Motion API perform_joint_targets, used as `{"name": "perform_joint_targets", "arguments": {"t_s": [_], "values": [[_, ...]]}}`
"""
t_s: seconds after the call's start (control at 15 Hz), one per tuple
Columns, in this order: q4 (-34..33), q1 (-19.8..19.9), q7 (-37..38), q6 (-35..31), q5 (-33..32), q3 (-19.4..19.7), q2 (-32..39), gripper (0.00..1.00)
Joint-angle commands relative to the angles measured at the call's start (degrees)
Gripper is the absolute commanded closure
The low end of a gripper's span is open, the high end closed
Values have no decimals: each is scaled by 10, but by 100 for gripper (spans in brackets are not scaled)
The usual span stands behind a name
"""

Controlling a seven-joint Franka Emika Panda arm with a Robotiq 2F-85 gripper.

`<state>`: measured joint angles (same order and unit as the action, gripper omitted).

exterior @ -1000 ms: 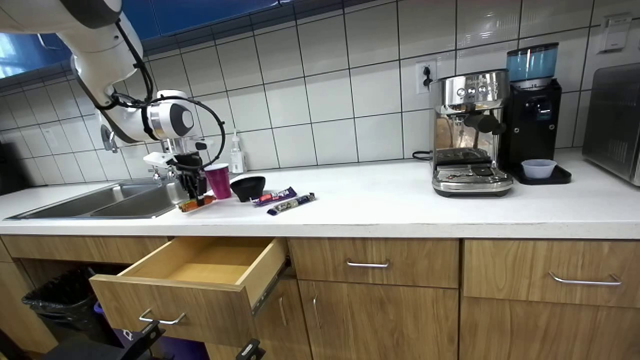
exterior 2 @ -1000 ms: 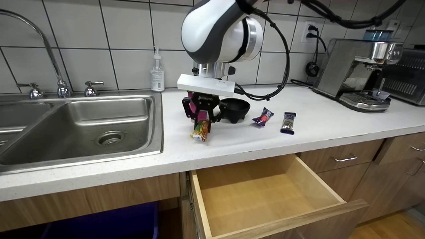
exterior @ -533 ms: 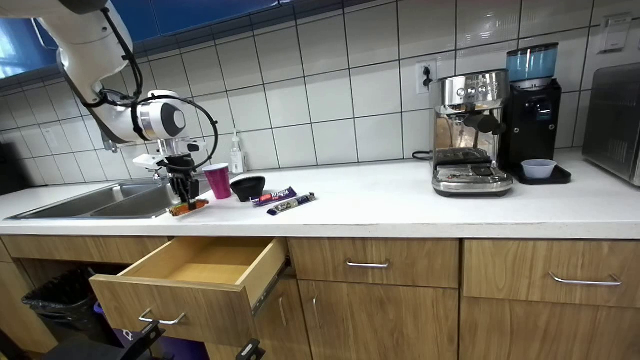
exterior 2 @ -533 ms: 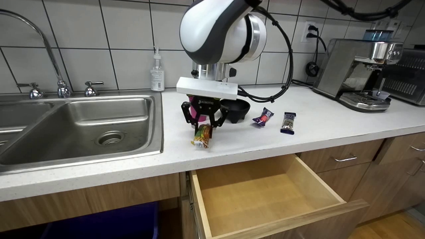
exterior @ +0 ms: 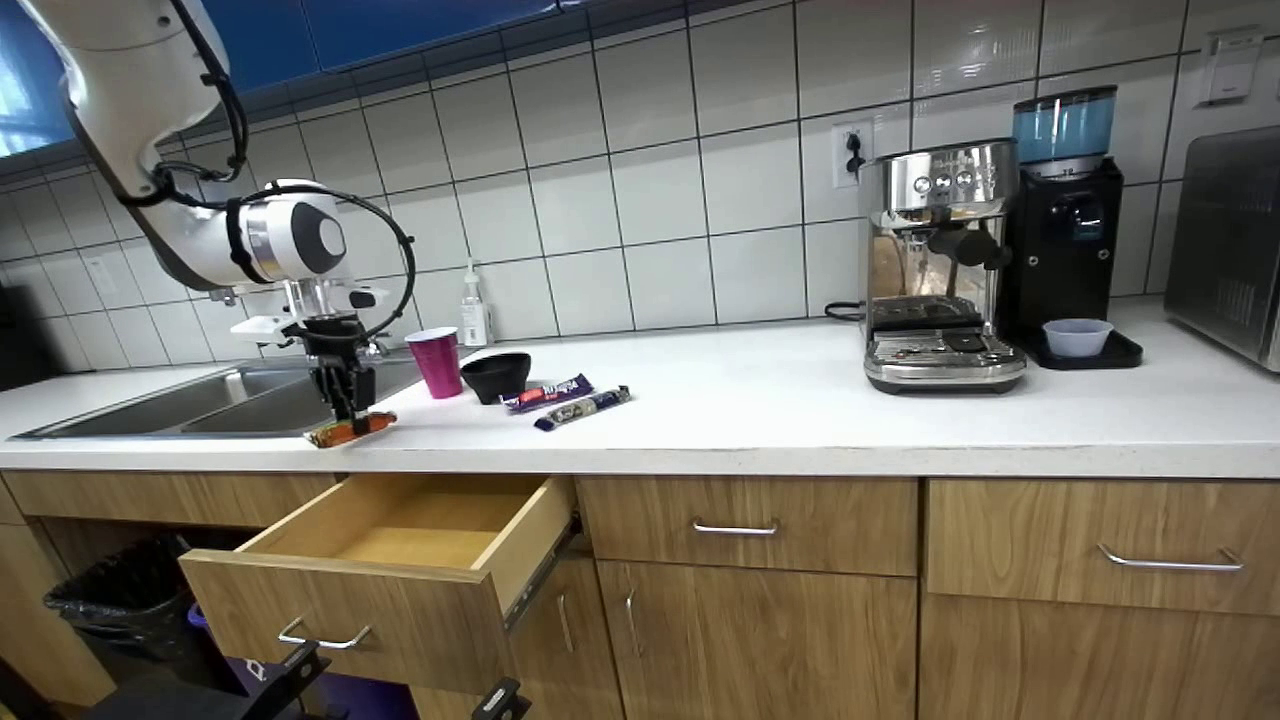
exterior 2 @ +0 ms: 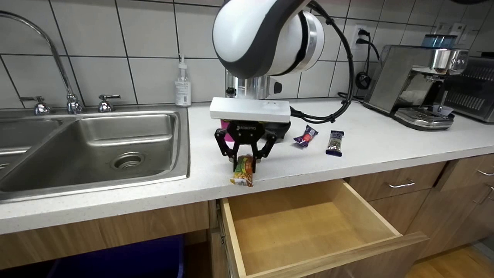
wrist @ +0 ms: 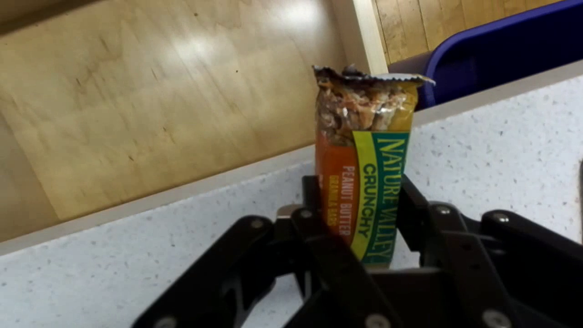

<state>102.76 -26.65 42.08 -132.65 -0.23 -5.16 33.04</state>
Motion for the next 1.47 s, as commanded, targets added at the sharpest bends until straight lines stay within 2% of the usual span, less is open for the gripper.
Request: {"name": "perform_joint_targets", "arguments": {"t_s": [0.0, 0.8, 1.4], "values": [[73, -2, -4, -23, -19, -7, -53, 83], [216, -7, -6, -78, -76, -19, -117, 83], [224, -6, -6, -69, -107, -17, -103, 83]]}}
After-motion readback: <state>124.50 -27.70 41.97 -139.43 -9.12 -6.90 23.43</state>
